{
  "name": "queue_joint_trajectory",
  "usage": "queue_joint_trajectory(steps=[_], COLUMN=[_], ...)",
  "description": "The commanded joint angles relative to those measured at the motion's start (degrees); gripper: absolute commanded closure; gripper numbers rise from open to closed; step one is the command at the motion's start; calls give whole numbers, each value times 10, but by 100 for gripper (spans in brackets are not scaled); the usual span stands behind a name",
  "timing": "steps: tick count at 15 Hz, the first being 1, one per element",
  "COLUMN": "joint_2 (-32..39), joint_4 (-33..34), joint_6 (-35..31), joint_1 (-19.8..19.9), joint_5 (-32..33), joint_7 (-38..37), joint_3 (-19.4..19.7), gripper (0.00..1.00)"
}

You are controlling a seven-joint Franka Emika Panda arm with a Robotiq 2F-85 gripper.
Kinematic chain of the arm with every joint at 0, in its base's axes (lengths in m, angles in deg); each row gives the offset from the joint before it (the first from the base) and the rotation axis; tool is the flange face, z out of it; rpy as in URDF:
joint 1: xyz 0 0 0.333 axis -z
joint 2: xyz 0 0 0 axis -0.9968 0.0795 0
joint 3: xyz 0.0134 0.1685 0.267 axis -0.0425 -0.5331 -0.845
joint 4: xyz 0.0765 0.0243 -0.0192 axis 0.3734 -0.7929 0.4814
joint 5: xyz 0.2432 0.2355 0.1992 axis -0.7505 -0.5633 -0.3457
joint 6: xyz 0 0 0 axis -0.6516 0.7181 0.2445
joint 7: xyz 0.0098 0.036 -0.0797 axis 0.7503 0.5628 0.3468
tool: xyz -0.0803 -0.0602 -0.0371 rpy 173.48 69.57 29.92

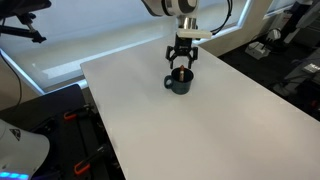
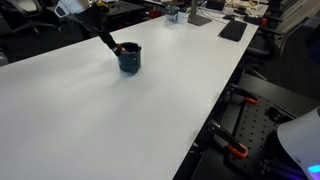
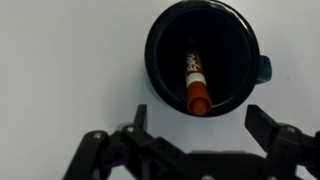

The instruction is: Remove the marker from the mug

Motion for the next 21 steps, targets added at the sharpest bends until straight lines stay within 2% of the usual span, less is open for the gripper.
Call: queue_joint_trajectory(steps=[1, 2, 3, 15, 21], joint_2=[-43, -53, -9, -29, -46], joint_4=[-60, -74, -16, -48, -94], joint_6=[-42, -54, -24, -47, -102], joint_1=[-8, -10, -2, -15, -22], joint_5=[19, 24, 11, 34, 81], joint_7=[-33, -43, -19, -41, -81], joint_3=[7, 8, 0, 5, 20], gripper=[0, 0, 0, 0, 0])
